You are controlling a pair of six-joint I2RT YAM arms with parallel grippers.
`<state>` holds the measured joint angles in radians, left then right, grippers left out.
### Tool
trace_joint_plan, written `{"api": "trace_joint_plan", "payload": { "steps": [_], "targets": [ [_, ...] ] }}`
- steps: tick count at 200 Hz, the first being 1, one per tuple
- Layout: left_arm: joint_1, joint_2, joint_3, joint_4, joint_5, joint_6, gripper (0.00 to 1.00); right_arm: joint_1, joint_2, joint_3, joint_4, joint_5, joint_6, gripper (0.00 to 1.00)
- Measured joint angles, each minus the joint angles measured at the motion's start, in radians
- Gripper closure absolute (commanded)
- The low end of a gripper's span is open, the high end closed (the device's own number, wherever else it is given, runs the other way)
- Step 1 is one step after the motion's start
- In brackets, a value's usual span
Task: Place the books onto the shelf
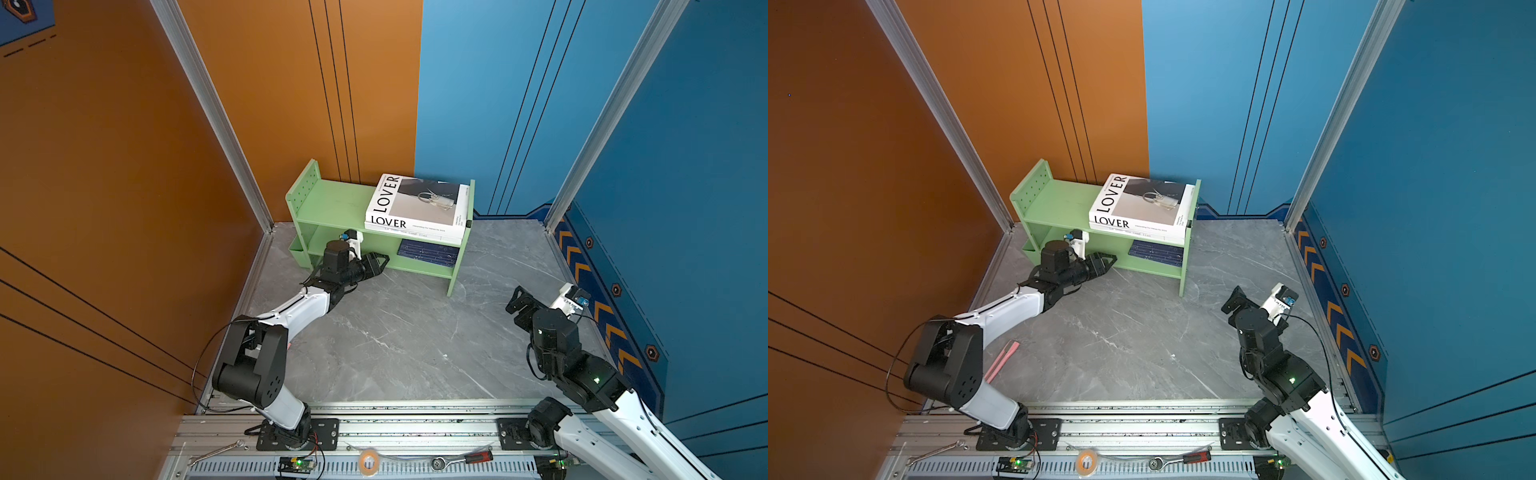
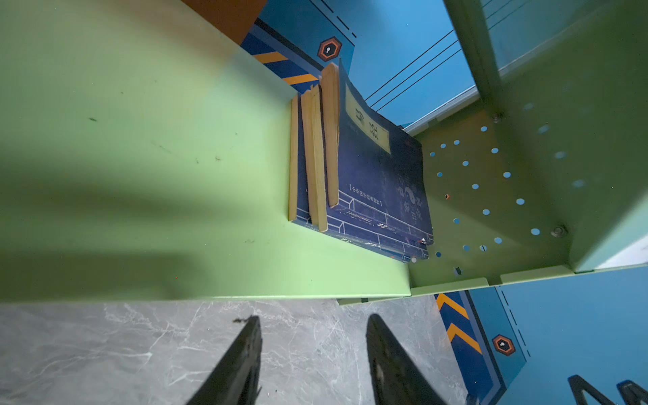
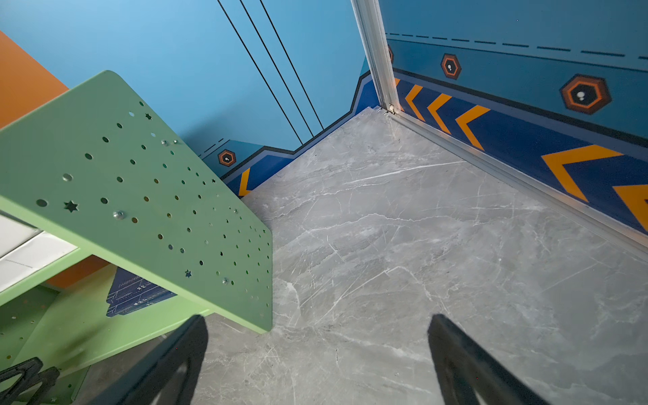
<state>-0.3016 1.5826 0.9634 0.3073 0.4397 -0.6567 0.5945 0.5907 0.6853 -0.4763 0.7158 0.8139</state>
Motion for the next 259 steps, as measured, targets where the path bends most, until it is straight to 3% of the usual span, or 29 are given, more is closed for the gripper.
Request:
{"api": "trace_joint_plan", "payload": {
  "steps": [36, 76, 111, 130, 155, 165, 215, 239, 259],
  "targets": [
    [-0.023, 0.01, 0.0, 0.017, 0.019, 0.092, 0.49, 0.0, 0.001, 0.002, -0.006, 0.0, 0.003, 0.0],
    [-0.028, -0.005, -0.032, 0.048, 0.013, 0.112, 0.45, 0.0, 0.002, 0.006, -0.012, 0.0, 0.003, 0.0],
    [-0.051, -0.158, -0.166, 0.035, -0.043, 0.128, 0.39, 0.0, 0.026, 0.042, -0.037, 0.003, 0.0, 0.0],
    [-0.057, -0.3, -0.213, -0.012, -0.101, 0.154, 0.27, -0.003, 0.038, 0.053, -0.048, 0.009, -0.007, 0.0],
    [-0.055, -0.509, -0.242, -0.084, -0.227, 0.214, 0.05, -0.021, 0.051, 0.061, -0.058, 0.015, -0.026, 0.0],
    [-0.05, -0.591, -0.258, -0.12, -0.286, 0.245, 0.0, -0.03, 0.055, 0.064, -0.063, 0.015, -0.034, 0.0],
    [-0.003, -0.846, -0.386, -0.245, -0.62, 0.32, 0.02, -0.066, 0.061, 0.073, -0.071, -0.002, -0.077, 0.0],
    [0.022, -0.877, -0.456, -0.227, -0.813, 0.36, 0.02, -0.082, 0.062, 0.076, -0.082, -0.01, -0.092, 0.0],
    [0.095, -0.834, -0.507, -0.164, -0.938, 0.38, 0.02, -0.098, 0.068, 0.077, -0.094, -0.023, -0.105, 0.0]
  ]
}}
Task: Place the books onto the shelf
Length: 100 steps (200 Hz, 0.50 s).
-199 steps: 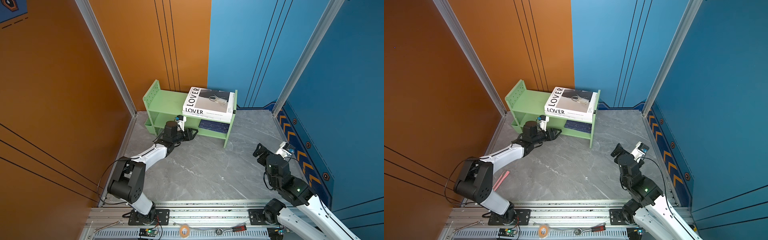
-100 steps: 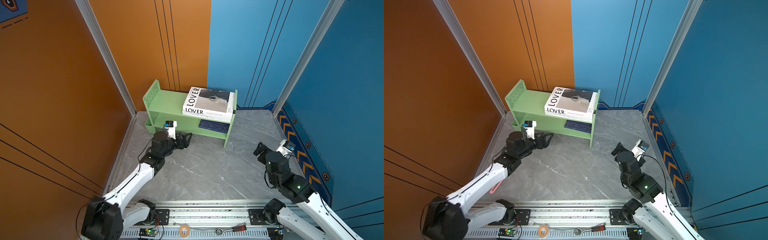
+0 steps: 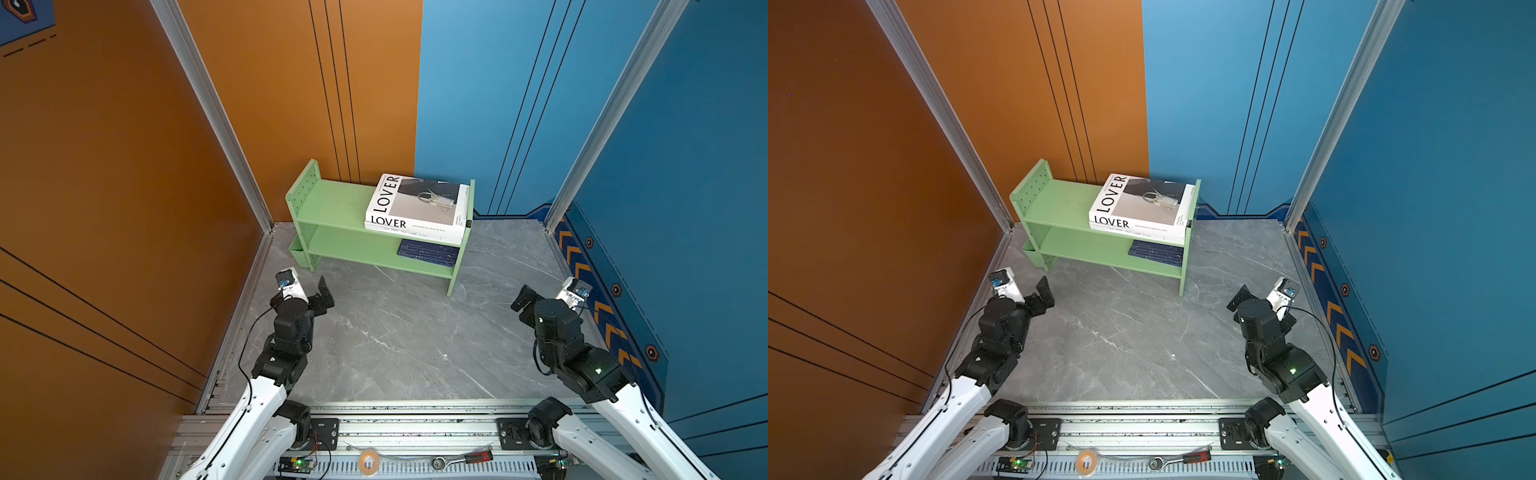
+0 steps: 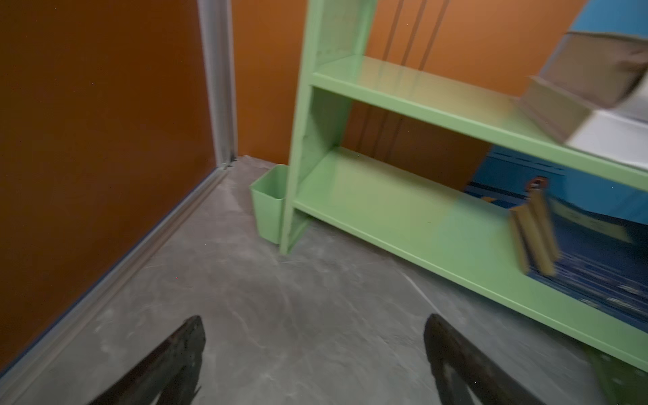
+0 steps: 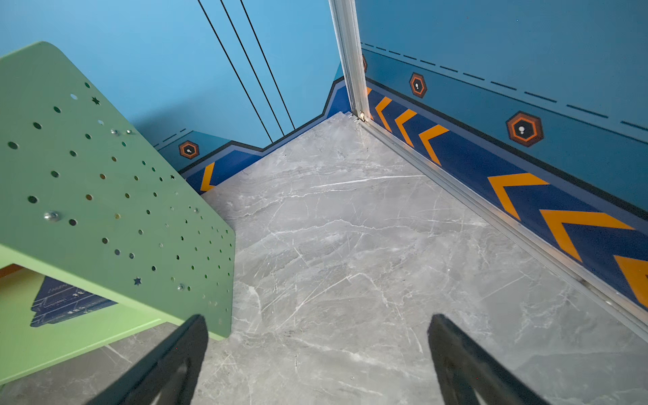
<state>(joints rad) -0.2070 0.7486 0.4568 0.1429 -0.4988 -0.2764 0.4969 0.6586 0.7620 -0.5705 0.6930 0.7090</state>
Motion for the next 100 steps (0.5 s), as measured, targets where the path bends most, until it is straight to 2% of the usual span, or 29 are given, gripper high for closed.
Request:
{"api": "trace_joint_plan", "payload": {
  "steps": [21, 39, 69, 100],
  "targets": [
    [0.074, 0.112, -0.044, 0.098, -0.061, 0.023, 0.02, -0.011, 0.013, 0.0, -0.01, -0.008, -0.016, 0.0],
    [0.084, 0.214, -0.081, 0.185, -0.086, 0.054, 0.02, -0.035, 0.031, -0.003, -0.014, -0.007, -0.035, 0.0],
    [0.101, 0.401, -0.142, 0.387, -0.091, 0.106, 0.02, -0.159, 0.09, -0.033, -0.013, -0.026, -0.072, 0.0],
    [0.149, 0.545, -0.184, 0.576, -0.026, 0.135, 0.02, -0.288, 0.167, -0.064, 0.015, -0.089, -0.105, 0.0]
  ]
}}
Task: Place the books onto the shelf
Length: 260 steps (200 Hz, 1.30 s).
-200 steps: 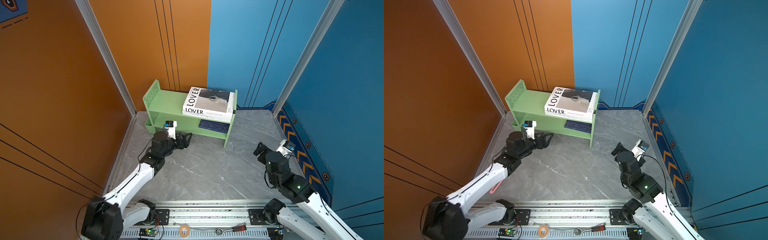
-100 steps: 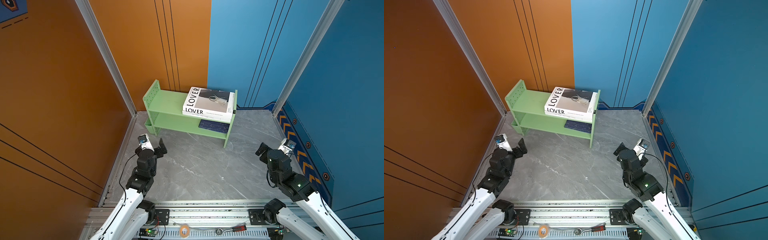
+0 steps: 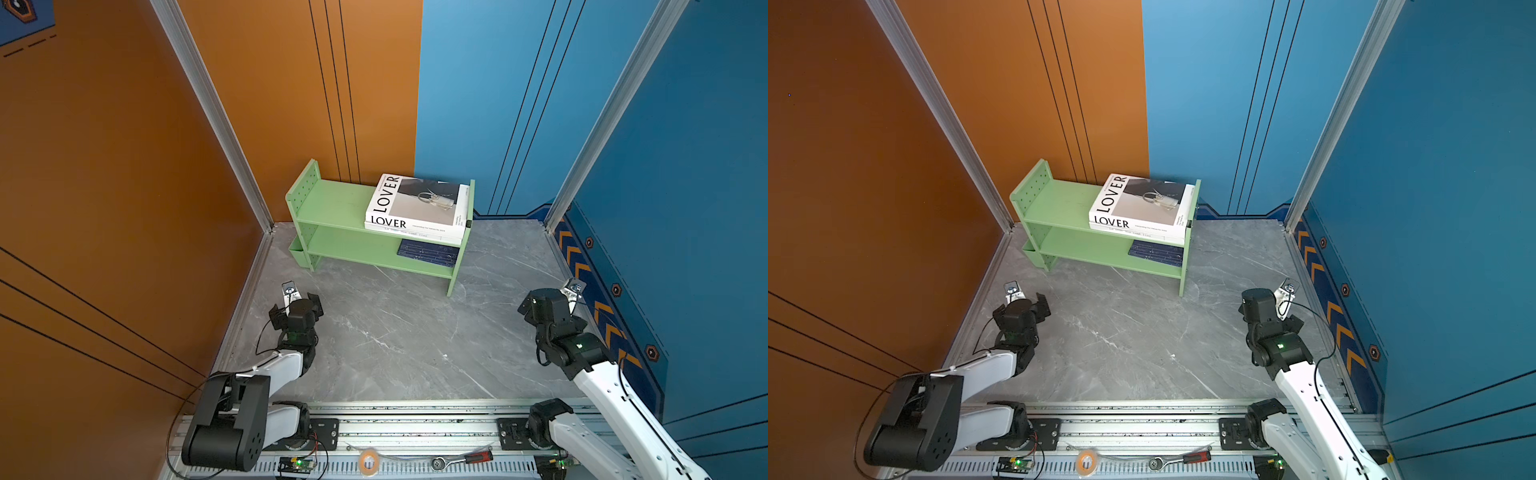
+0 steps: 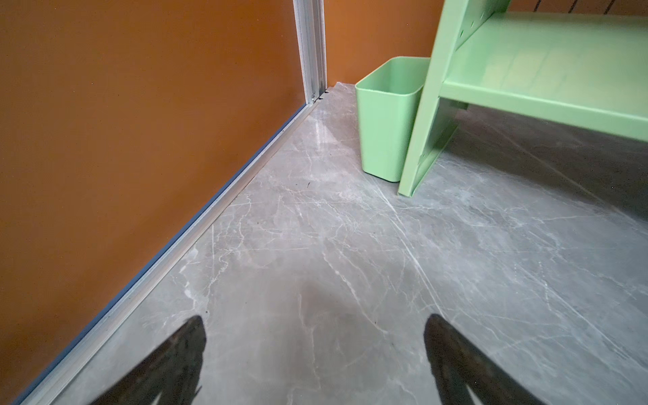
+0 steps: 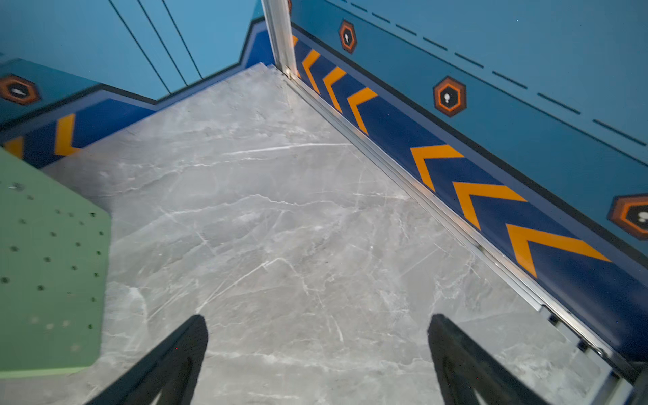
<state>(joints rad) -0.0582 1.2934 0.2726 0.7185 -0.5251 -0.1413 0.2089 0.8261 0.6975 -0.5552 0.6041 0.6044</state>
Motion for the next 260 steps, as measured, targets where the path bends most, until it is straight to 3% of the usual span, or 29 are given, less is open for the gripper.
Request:
{"api": "trace_joint_plan", "payload": {
  "steps": [32, 86, 142, 203, 260],
  "targets": [
    [0.032, 0.146, -0.032, 0.229, 0.08, 0.018, 0.02, -0.047, 0.072, -0.019, 0.074, -0.013, -0.06, 0.0],
    [0.048, 0.244, -0.013, 0.352, 0.199, 0.05, 0.02, -0.06, 0.215, -0.034, 0.236, 0.006, -0.192, 0.0],
    [0.031, 0.264, 0.054, 0.288, 0.234, 0.074, 0.02, -0.071, 0.369, -0.093, 0.544, 0.016, -0.362, 0.0],
    [0.017, 0.264, 0.056, 0.274, 0.23, 0.089, 0.02, -0.064, 0.589, -0.237, 1.032, -0.04, -0.482, 0.0],
    [0.004, 0.264, 0.065, 0.257, 0.217, 0.1, 0.02, -0.08, 0.635, -0.312, 1.305, -0.092, -0.517, 0.0]
  ]
}}
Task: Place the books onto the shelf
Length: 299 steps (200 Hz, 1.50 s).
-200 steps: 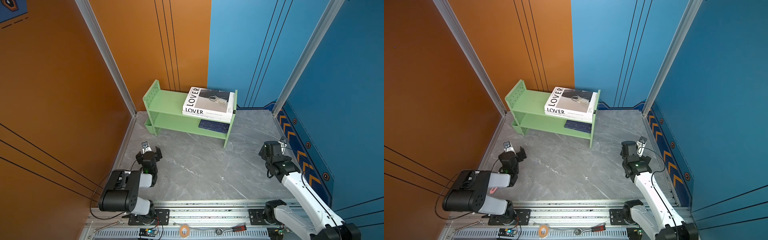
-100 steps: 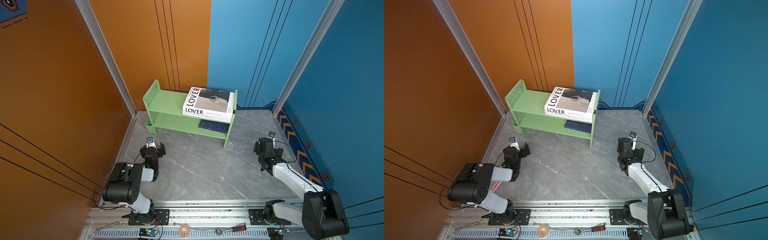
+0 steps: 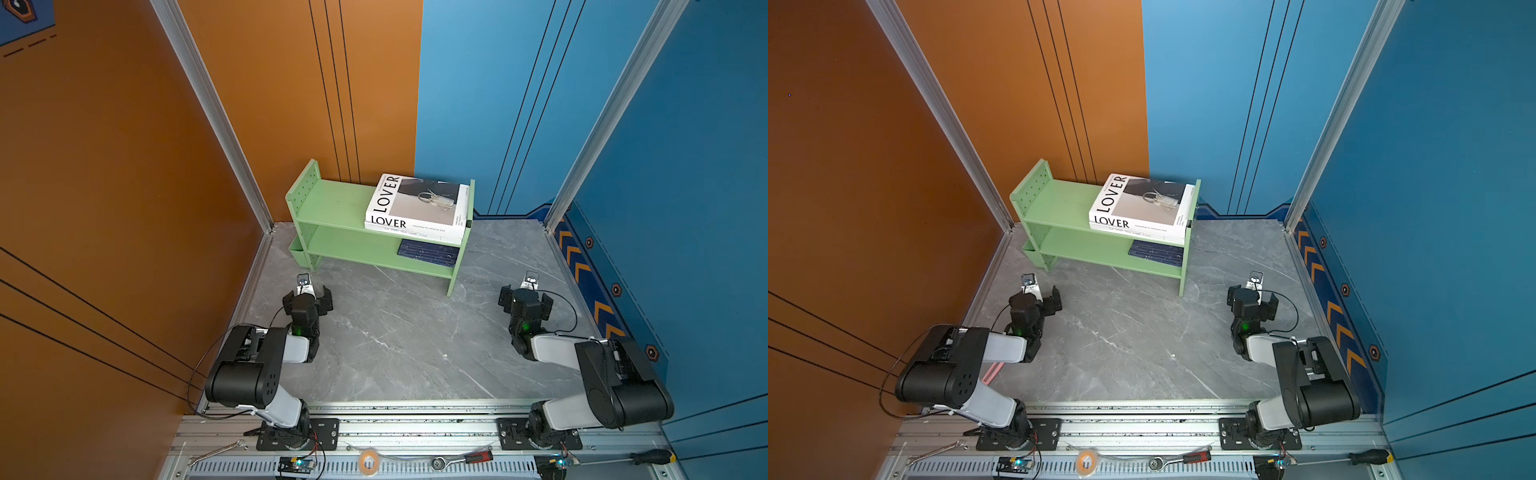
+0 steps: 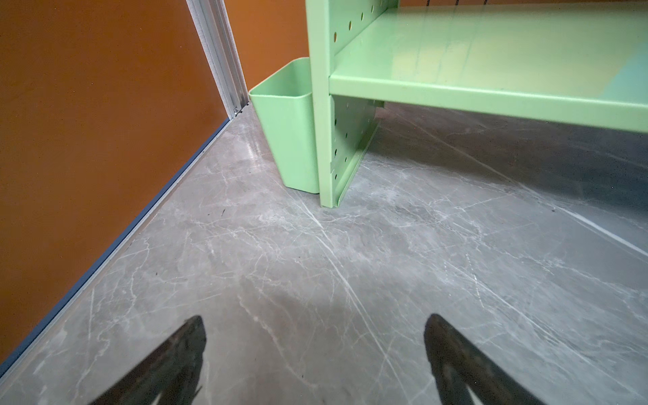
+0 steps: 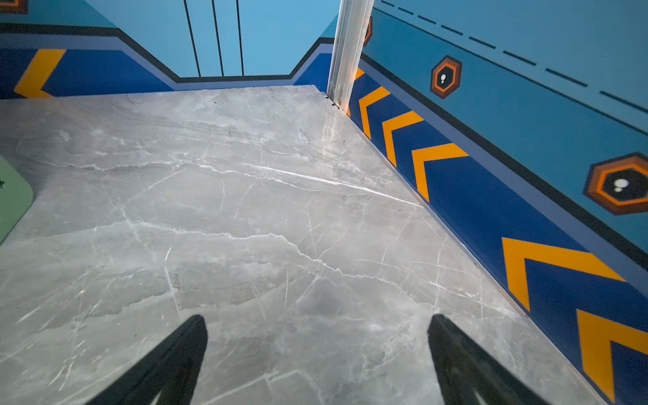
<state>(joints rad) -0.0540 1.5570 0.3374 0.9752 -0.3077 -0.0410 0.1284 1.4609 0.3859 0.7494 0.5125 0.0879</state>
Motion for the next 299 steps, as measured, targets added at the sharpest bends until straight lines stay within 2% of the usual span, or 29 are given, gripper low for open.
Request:
{"api": "trace_joint_plan", "payload": {
  "steps": [39, 65, 299],
  "targets": [
    [-0.005, 0.0, 0.0, 0.0, -0.006, 0.001, 0.02, -0.04, 0.013, 0.0, 0.034, -0.097, -0.003, 0.0],
    [-0.008, 0.0, 0.0, -0.001, -0.006, 0.008, 0.02, -0.067, 0.062, -0.026, 0.124, -0.147, 0.003, 0.0],
    [-0.011, 0.001, 0.001, -0.001, -0.007, 0.016, 0.02, -0.071, 0.068, -0.04, 0.153, -0.172, 0.005, 0.0]
  ]
}}
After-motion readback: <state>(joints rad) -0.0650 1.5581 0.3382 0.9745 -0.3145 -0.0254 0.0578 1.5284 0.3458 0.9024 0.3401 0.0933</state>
